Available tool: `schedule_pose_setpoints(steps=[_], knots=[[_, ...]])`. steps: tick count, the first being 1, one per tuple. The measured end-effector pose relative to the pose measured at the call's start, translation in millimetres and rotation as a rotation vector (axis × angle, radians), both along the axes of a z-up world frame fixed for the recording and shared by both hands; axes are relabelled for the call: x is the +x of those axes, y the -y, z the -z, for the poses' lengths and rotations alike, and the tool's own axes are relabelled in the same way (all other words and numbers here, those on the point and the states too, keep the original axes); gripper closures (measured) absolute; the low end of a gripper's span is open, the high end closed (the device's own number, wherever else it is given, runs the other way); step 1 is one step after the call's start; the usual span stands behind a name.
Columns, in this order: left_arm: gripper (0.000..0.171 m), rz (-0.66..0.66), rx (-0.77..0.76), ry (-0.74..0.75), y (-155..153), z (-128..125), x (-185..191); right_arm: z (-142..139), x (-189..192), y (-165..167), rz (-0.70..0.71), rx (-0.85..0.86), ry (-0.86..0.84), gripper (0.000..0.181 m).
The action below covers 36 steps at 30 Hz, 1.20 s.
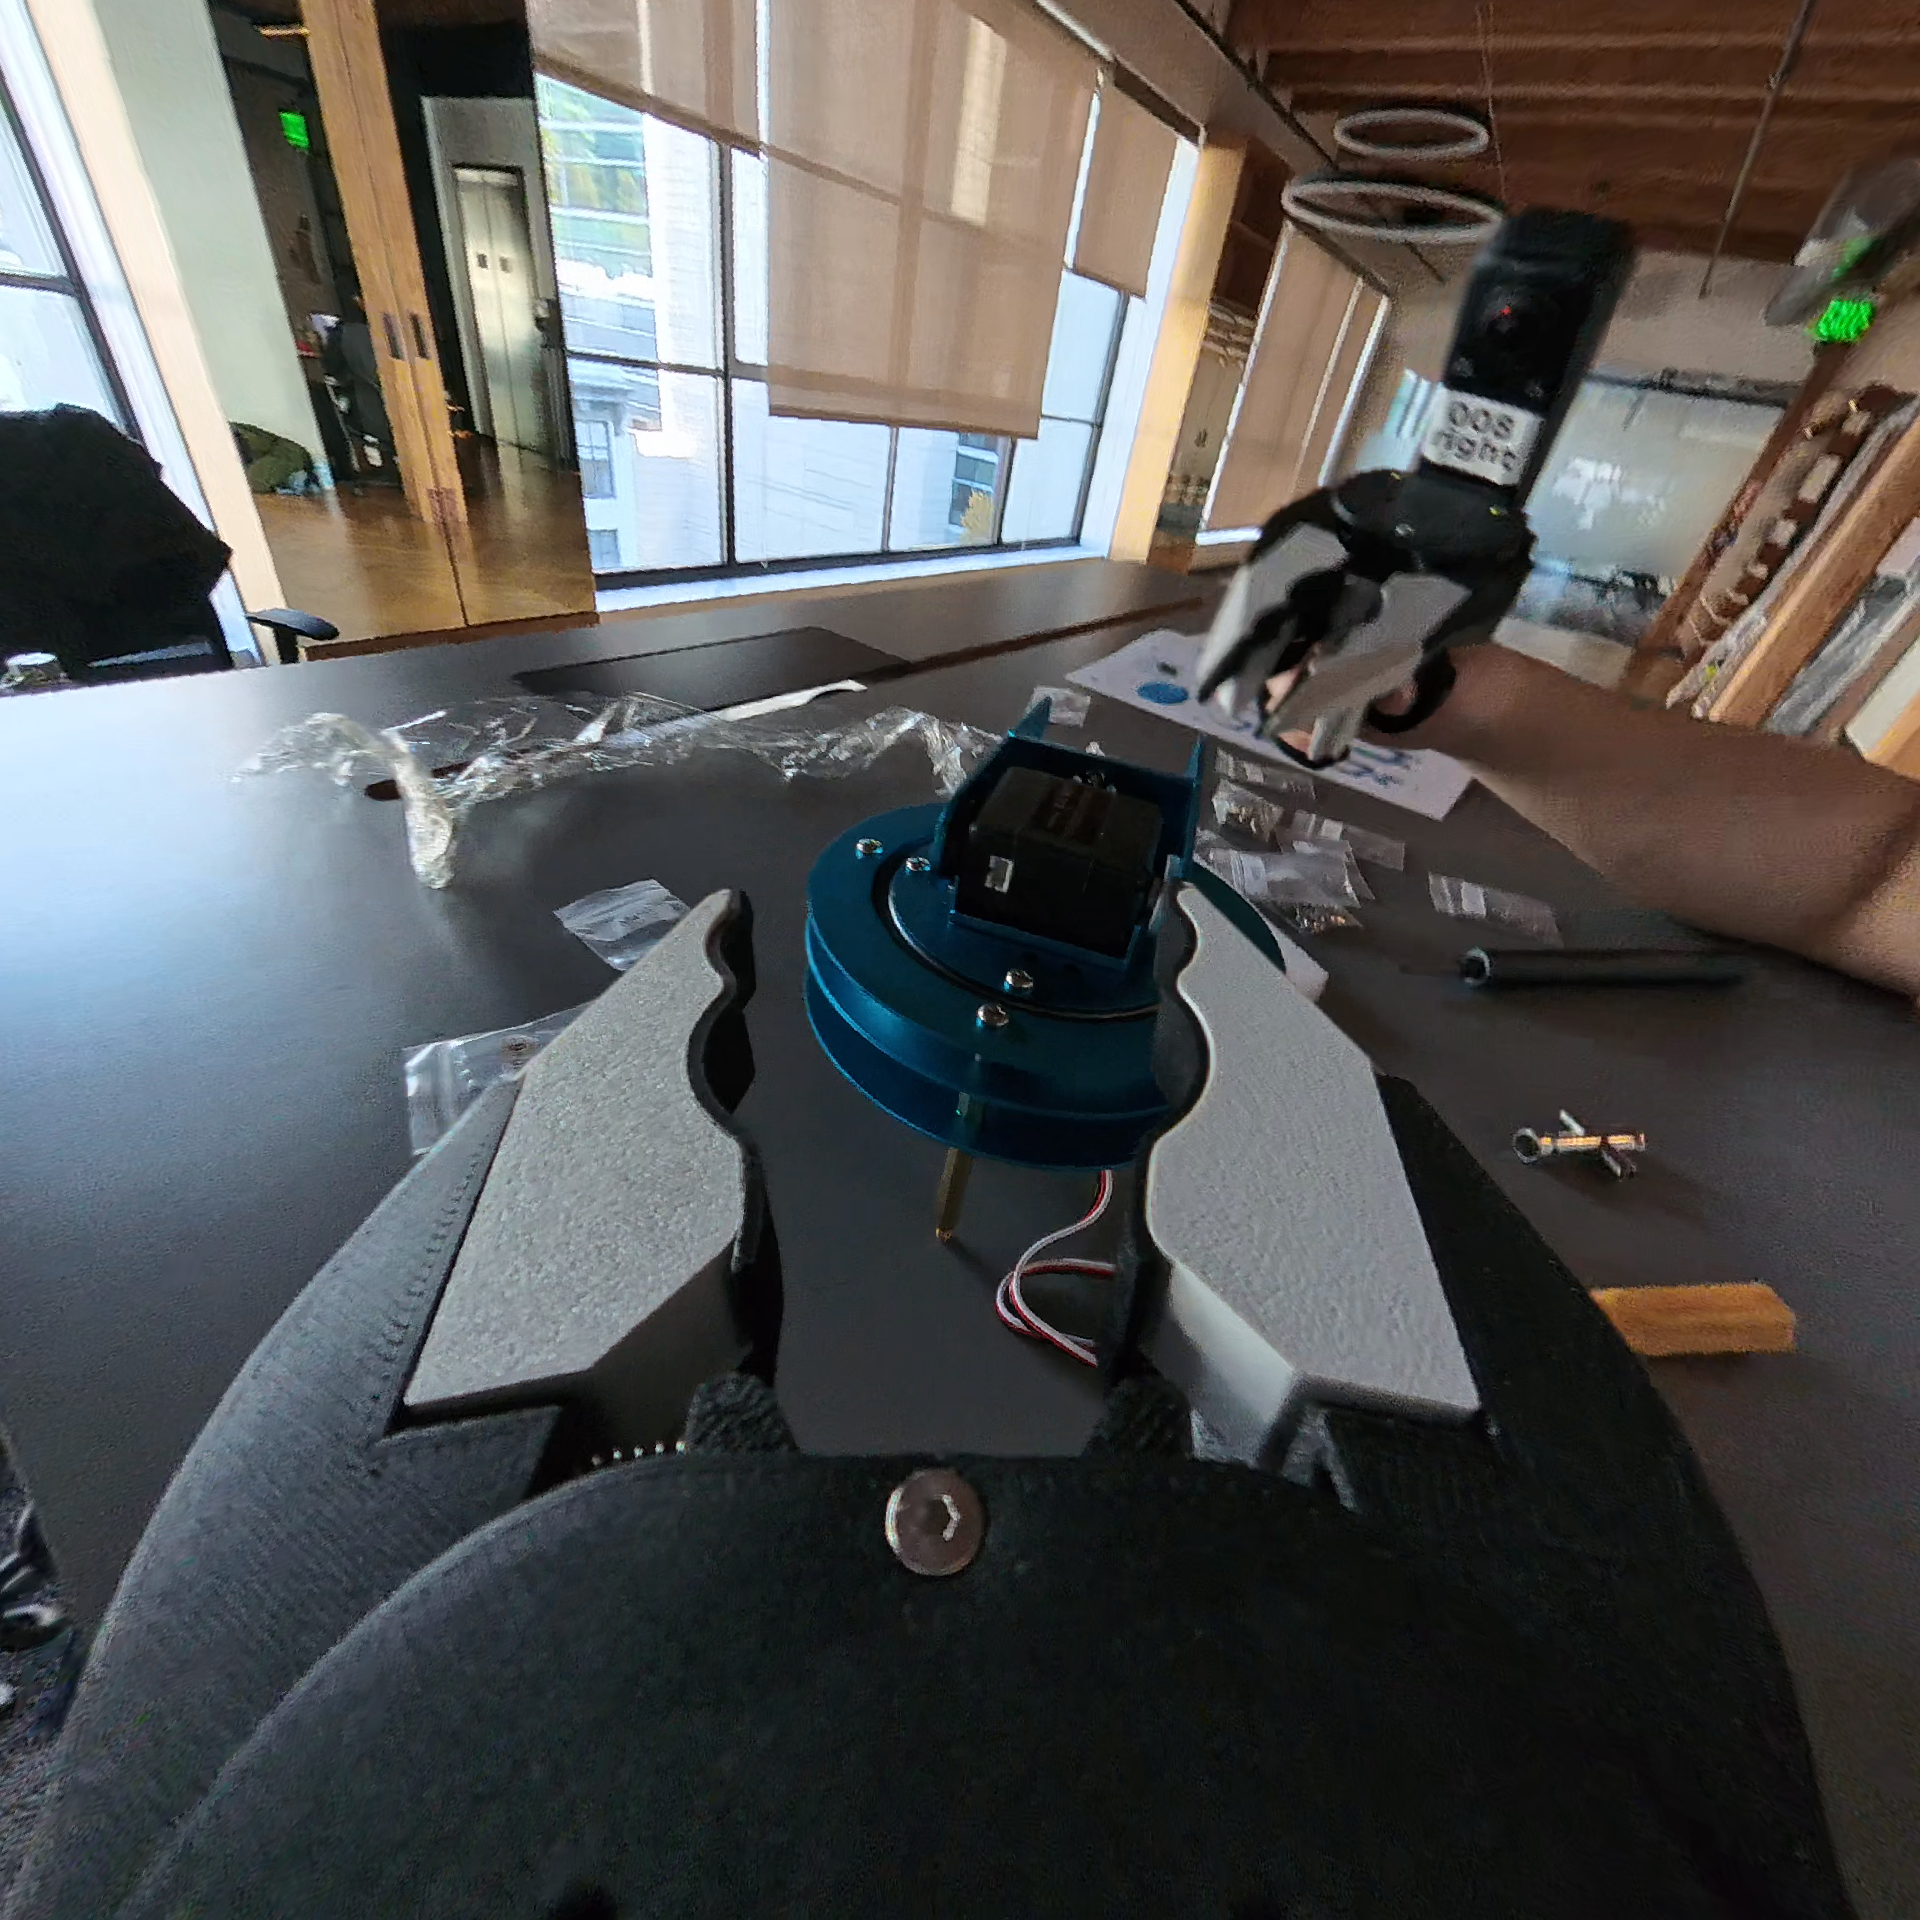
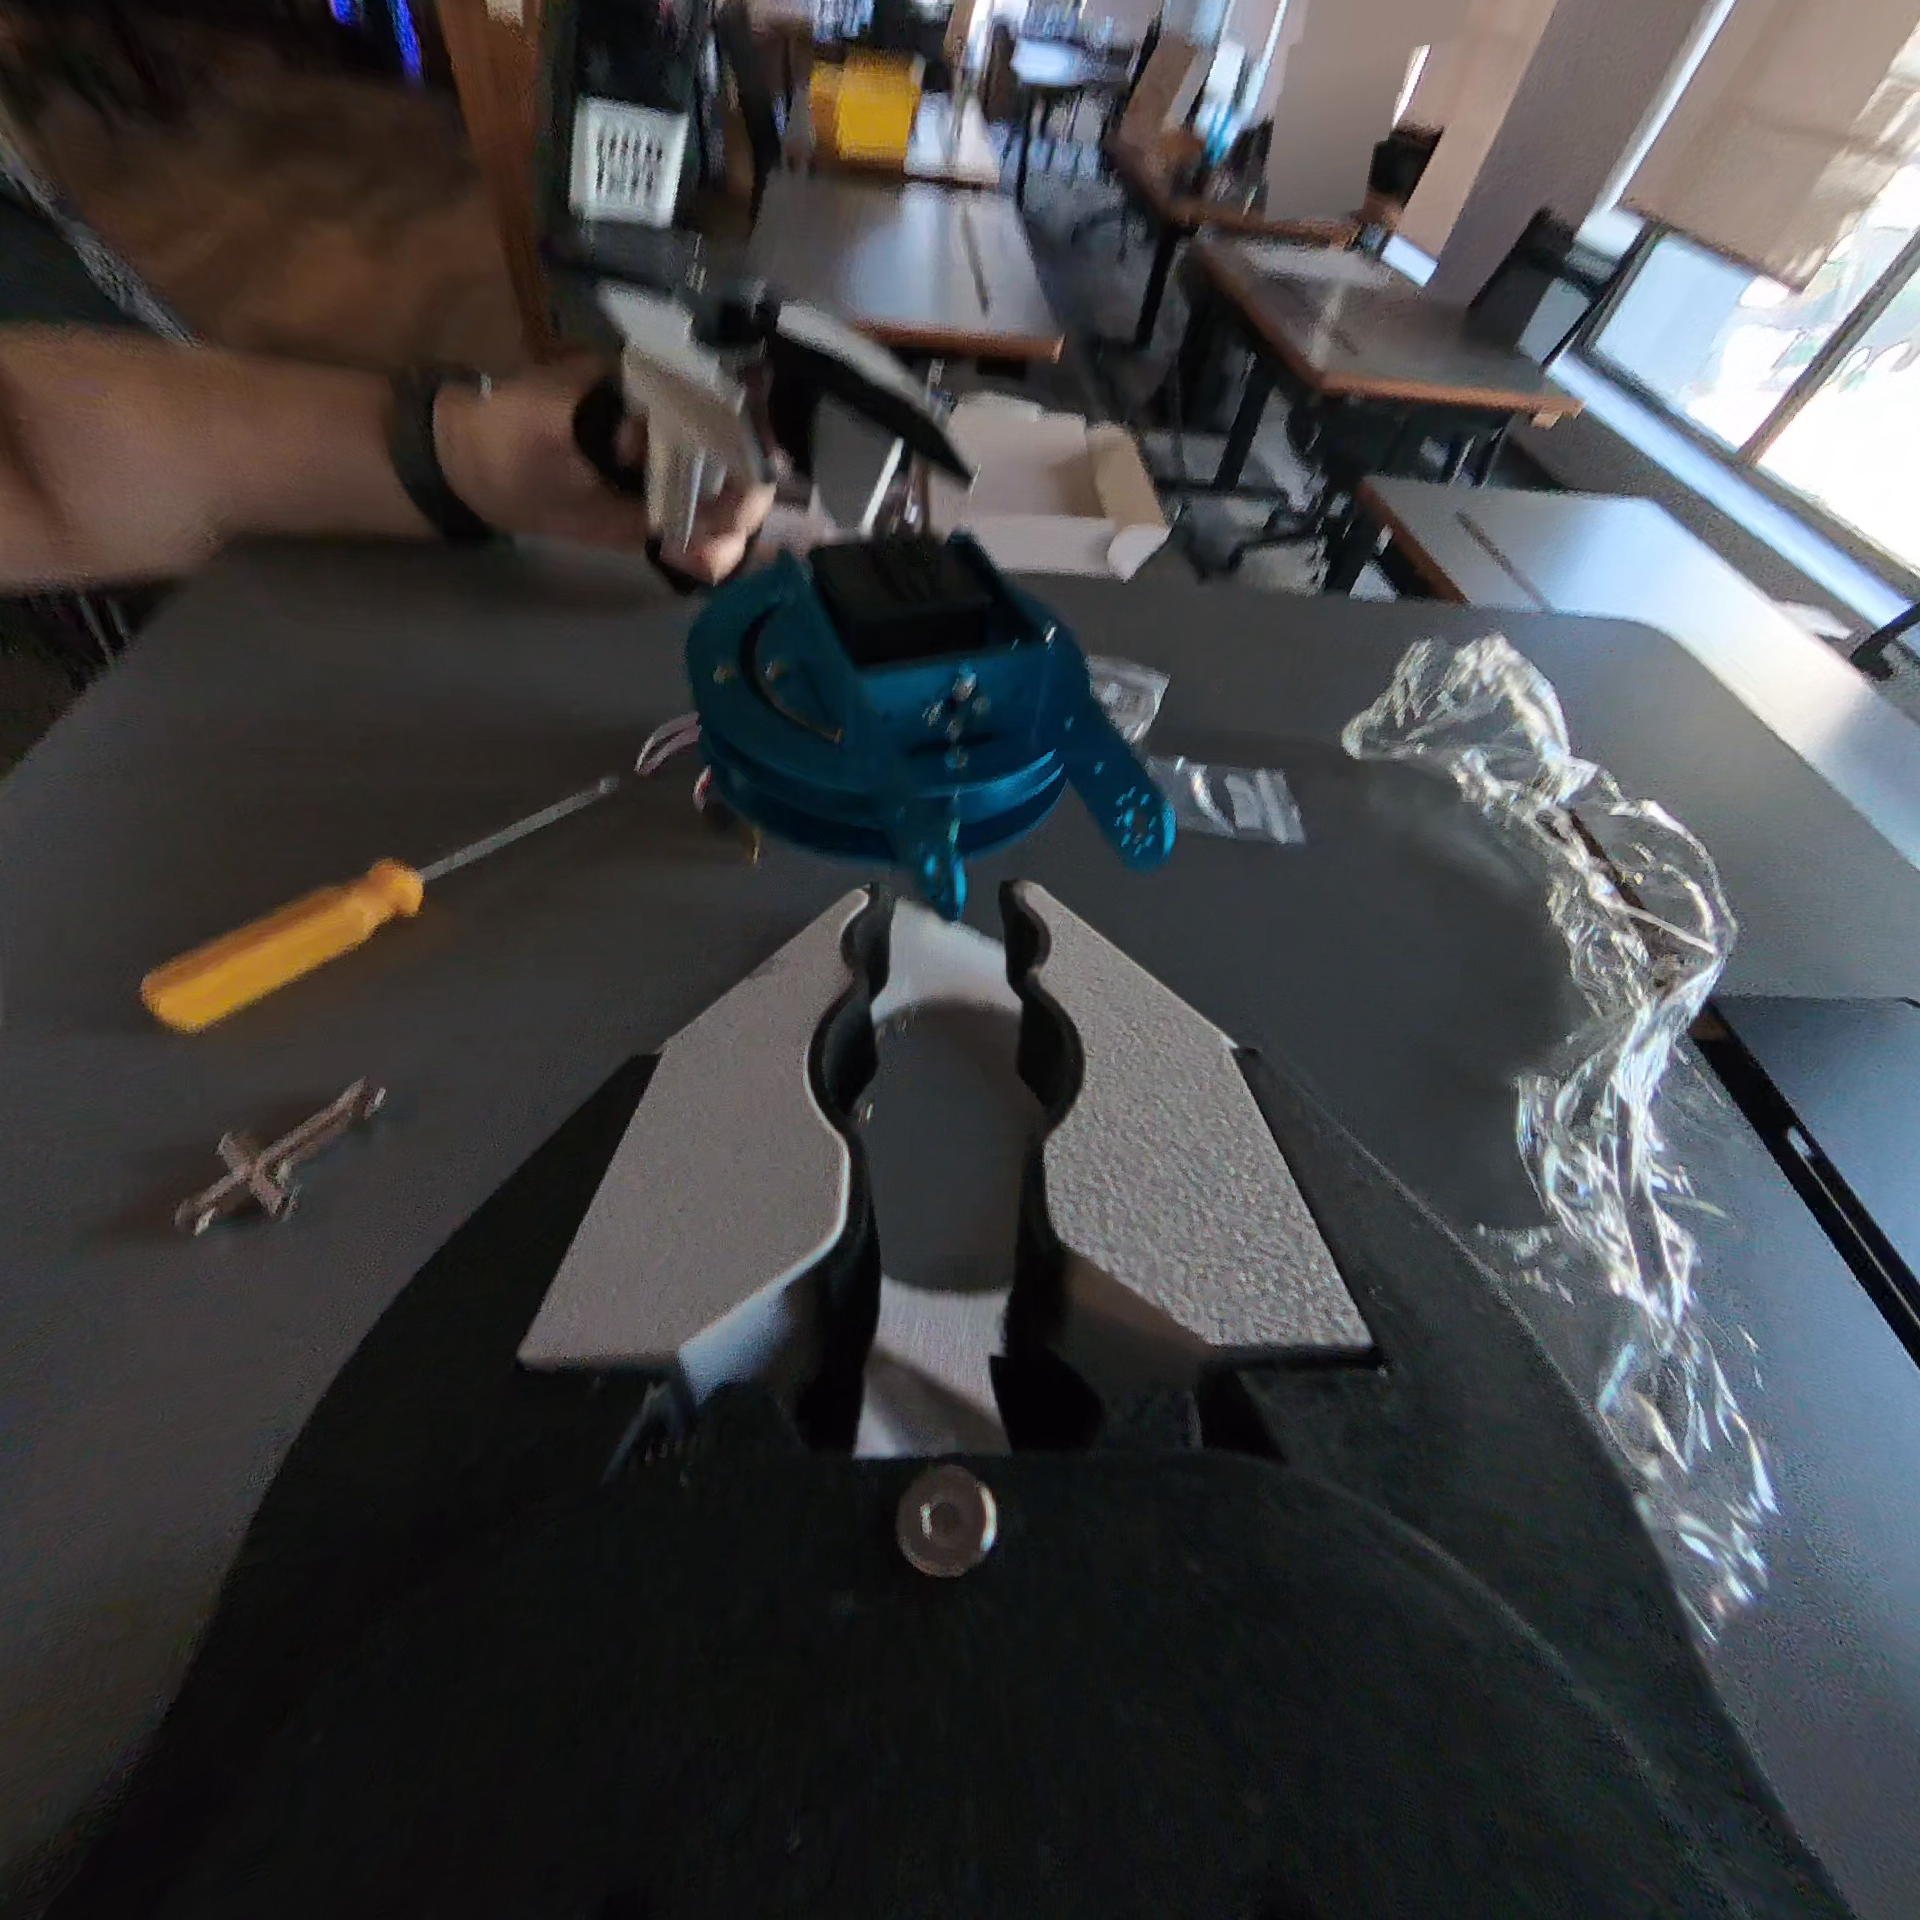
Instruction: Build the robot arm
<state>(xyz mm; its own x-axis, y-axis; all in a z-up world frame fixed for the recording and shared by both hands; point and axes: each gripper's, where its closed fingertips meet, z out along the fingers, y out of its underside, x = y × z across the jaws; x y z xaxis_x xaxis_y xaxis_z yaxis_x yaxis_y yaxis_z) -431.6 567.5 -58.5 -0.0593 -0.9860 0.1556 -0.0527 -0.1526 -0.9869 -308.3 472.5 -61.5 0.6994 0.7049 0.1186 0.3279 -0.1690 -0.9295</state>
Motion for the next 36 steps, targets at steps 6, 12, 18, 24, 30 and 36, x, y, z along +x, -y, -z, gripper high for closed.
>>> schedule_pose_setpoints(steps=[6,12,18,24,30,36], knots=[[0.097,-0.016,-0.010,-0.030,3.7,4.5,-7.8,59.4,8.4,21.1,-0.138,-0.226,0.257,0.165],[0.096,-0.001,0.088,-0.111,19.3,15.9,-2.3,70.1,6.3,24.6,-0.245,-0.295,0.185,0.166],[0.097,0.012,0.058,-0.104,17.7,15.6,-0.9,76.6,-16.2,43.1,-0.335,-0.393,0.062,0.147],[0.097,-0.001,0.053,-0.108,9.3,17.5,-1.9,89.4,-22.7,49.2,-0.369,-0.376,0.153,0.153],[0.094,-0.007,0.052,-0.118,4.2,16.5,-3.7,91.1,-28.3,55.2,-0.391,-0.388,0.152,0.153],[0.054,0.024,0.102,-0.164,17.4,25.5,10.4,90.5,-25.1,60.6,-0.371,-0.440,0.136,0.153]])
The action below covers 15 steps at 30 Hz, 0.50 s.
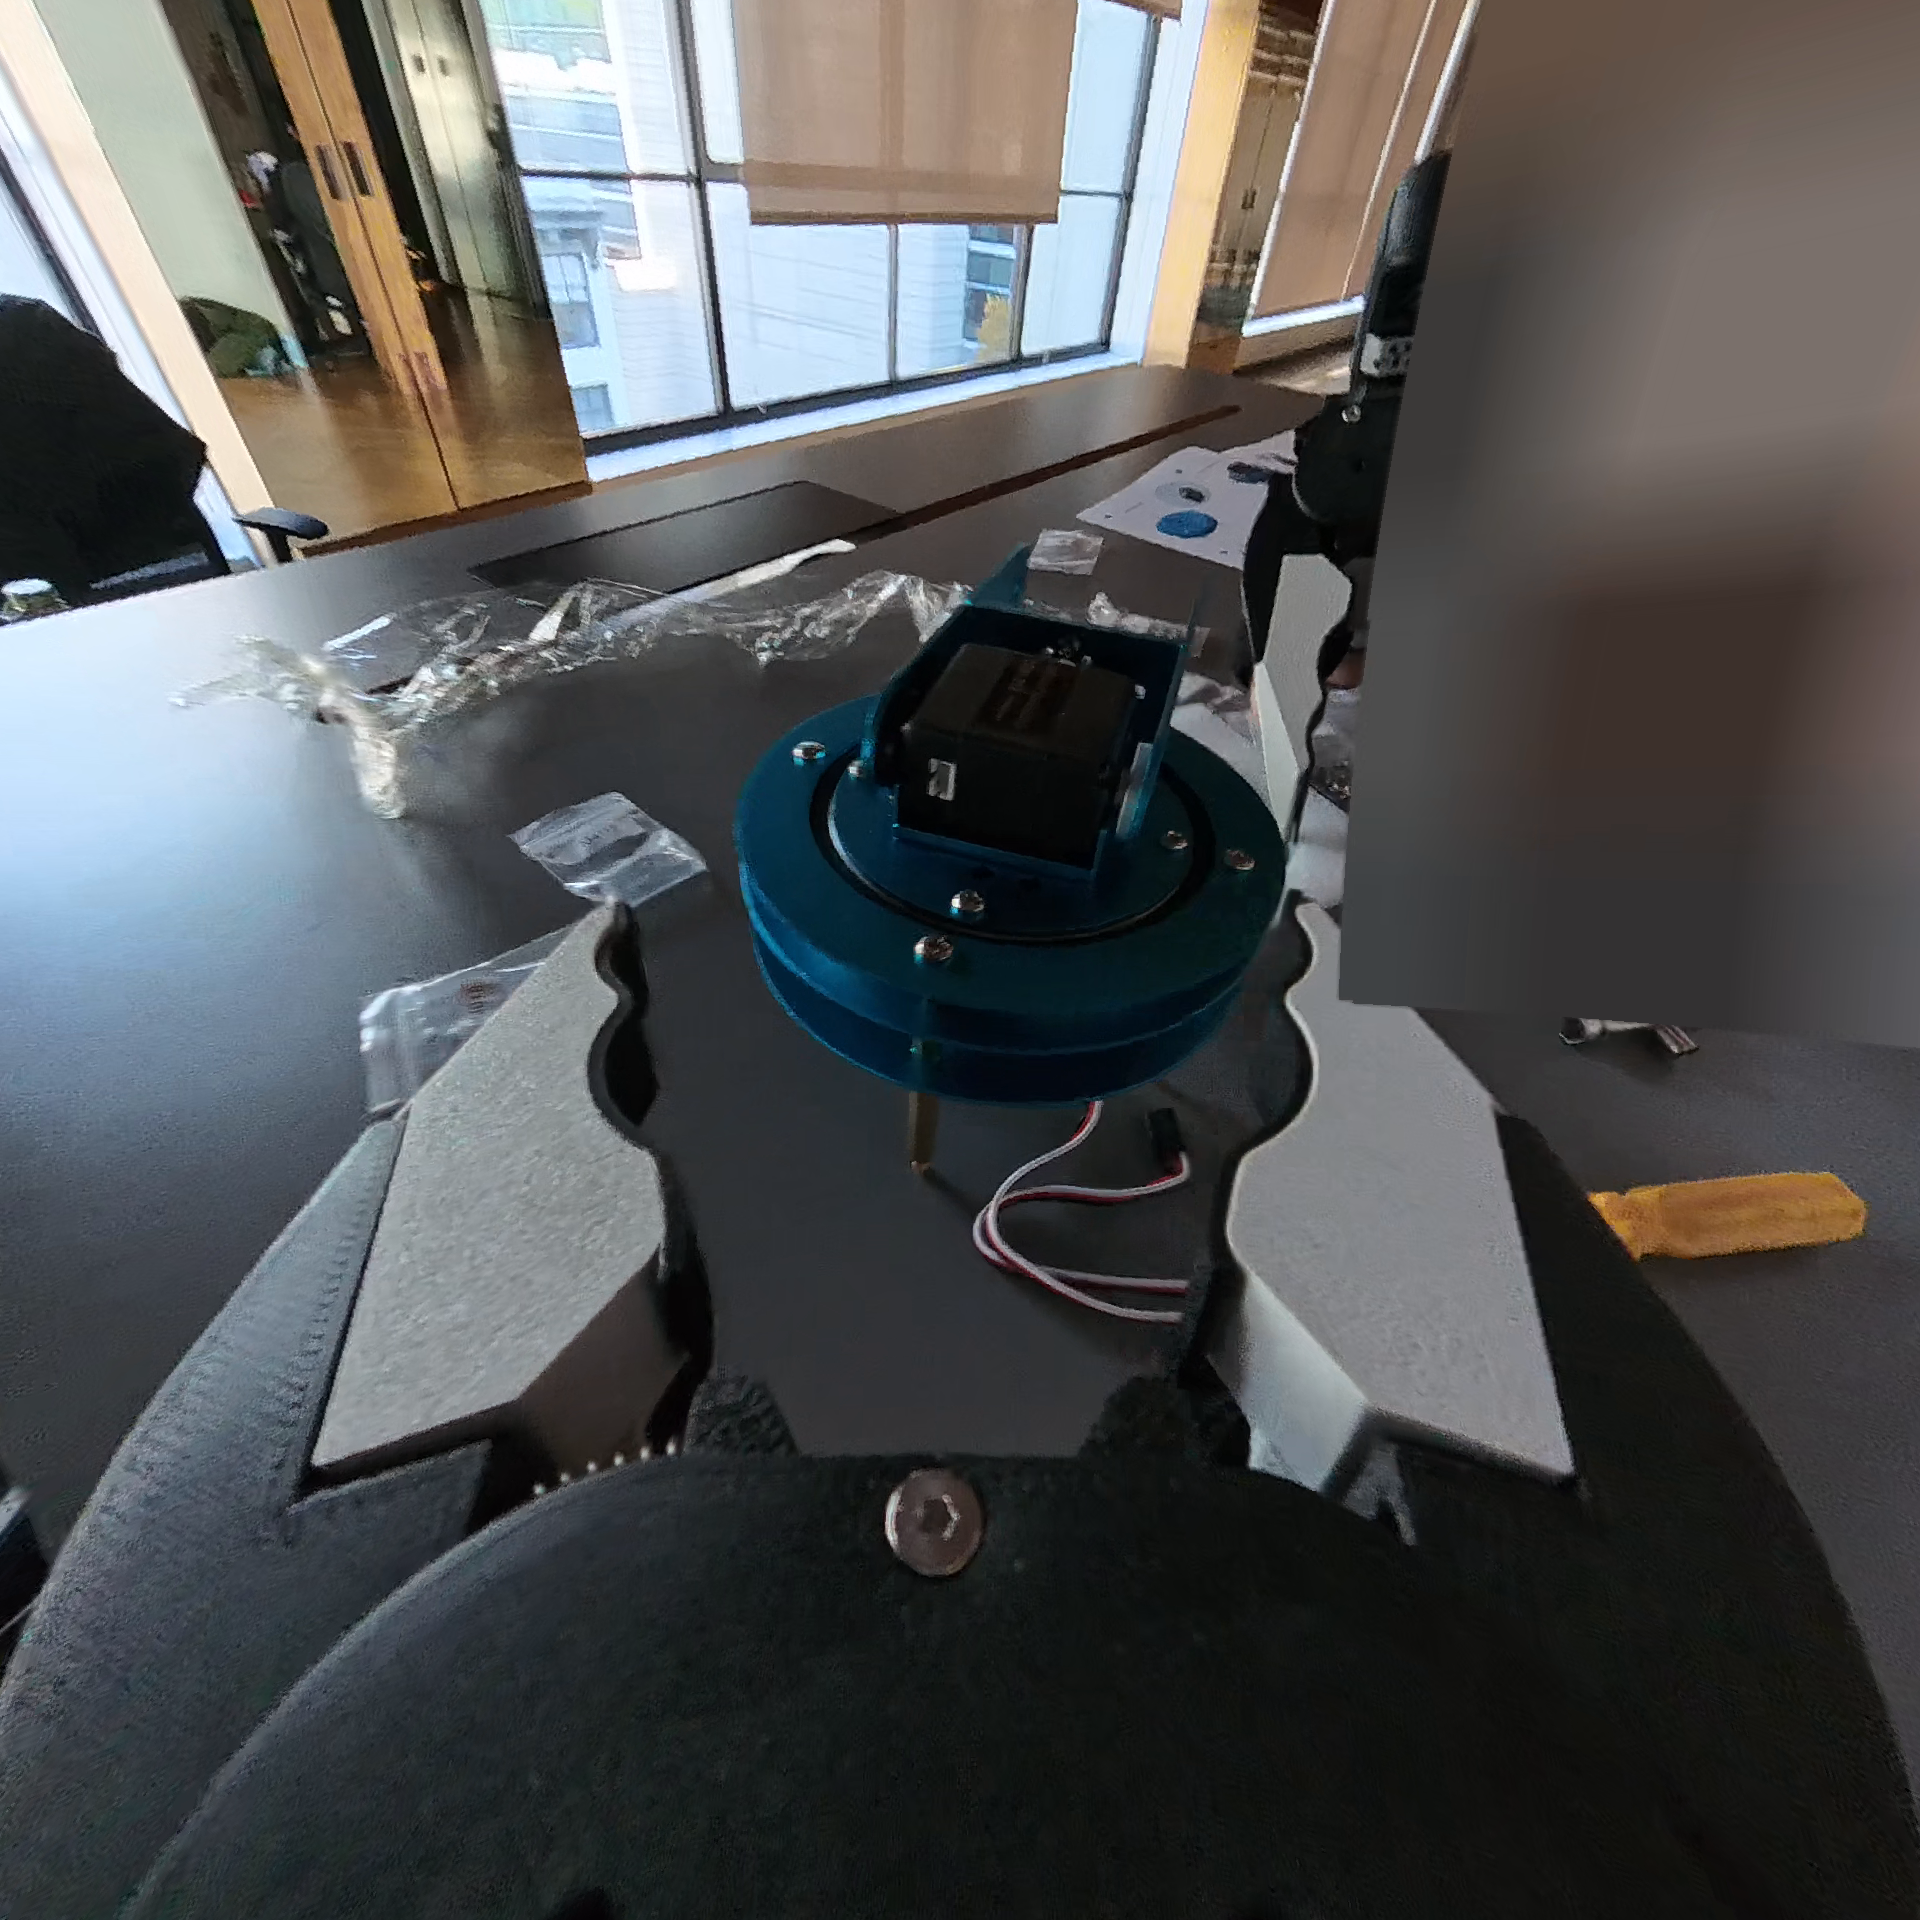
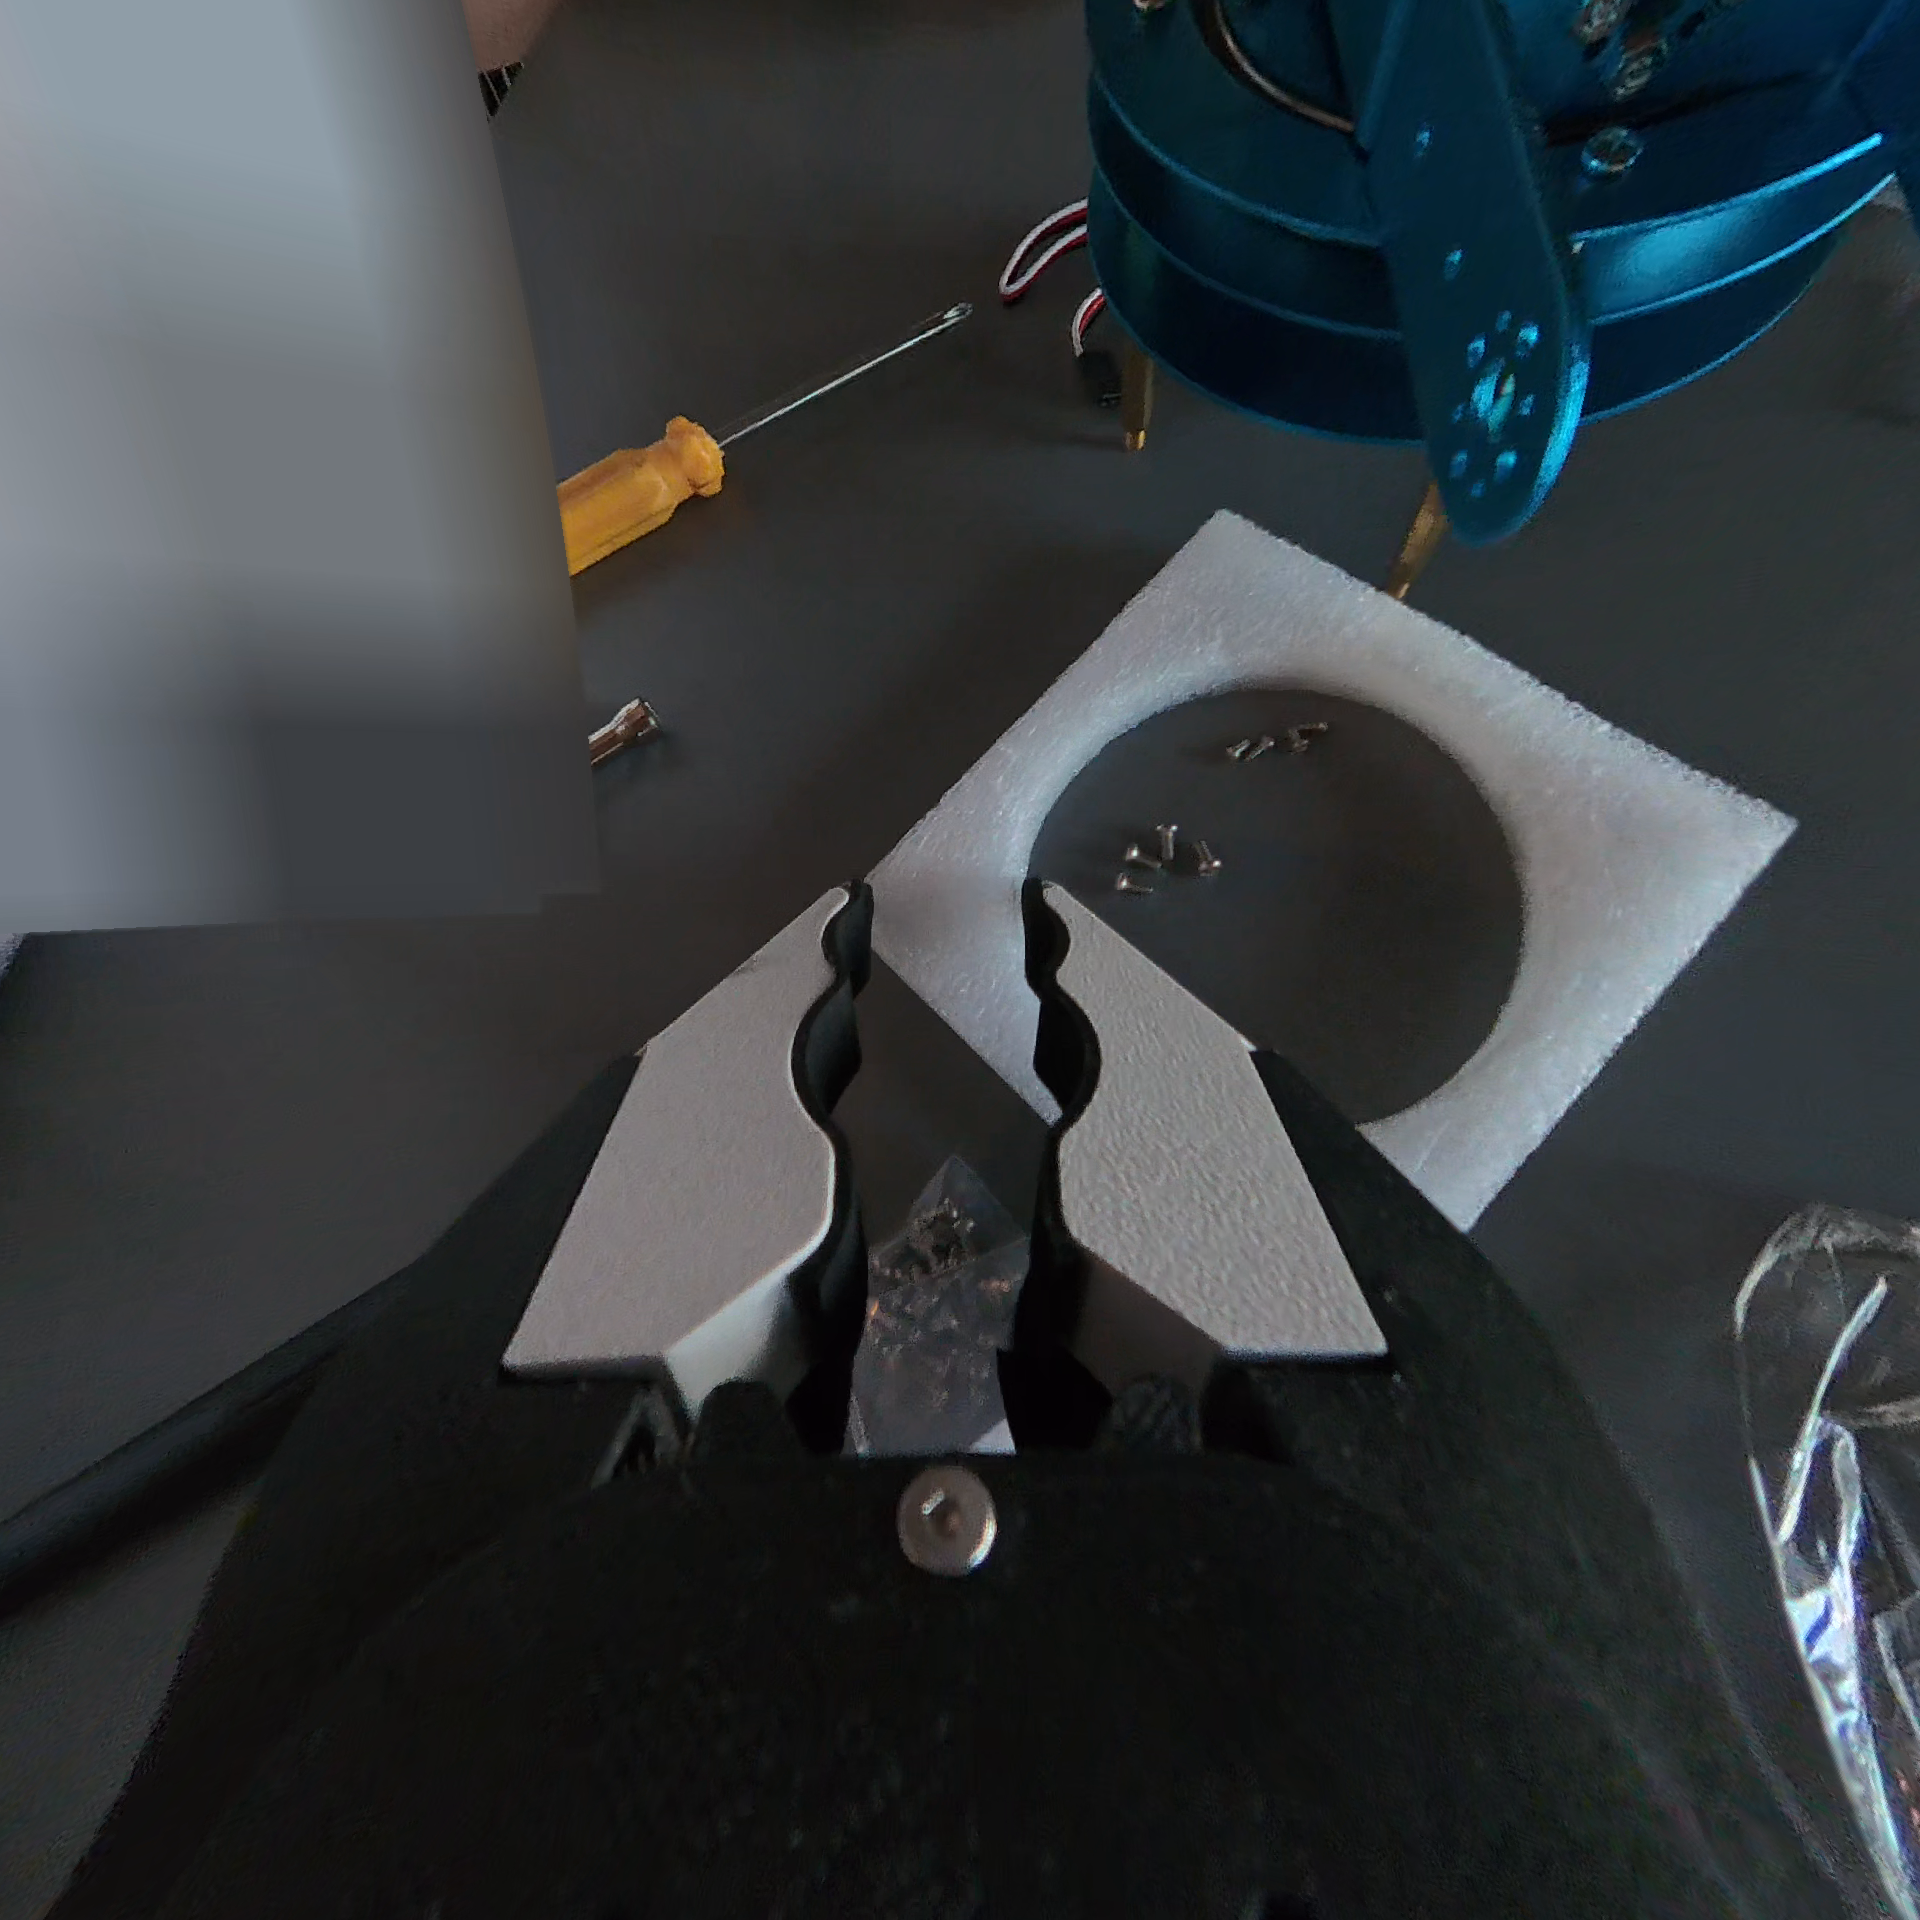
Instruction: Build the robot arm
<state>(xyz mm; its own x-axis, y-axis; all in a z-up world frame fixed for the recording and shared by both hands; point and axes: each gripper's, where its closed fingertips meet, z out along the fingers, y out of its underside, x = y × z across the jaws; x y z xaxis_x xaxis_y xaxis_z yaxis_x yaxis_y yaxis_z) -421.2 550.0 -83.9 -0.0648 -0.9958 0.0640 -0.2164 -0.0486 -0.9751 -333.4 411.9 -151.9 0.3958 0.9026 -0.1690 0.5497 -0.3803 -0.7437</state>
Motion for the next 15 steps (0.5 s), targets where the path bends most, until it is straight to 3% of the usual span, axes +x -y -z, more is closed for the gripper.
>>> schedule_pose_setpoints(steps=[6,15], knots=[[0.040,0.022,0.070,-0.110,13.9,17.2,26.5,-10.3,-0.7,1.7,0.012,0.013,-0.083,0.149],[0.039,-0.011,0.090,-0.160,13.1,28.5,34.5,-8.9,-7.8,6.5,-0.014,-0.016,-0.086,0.153]])
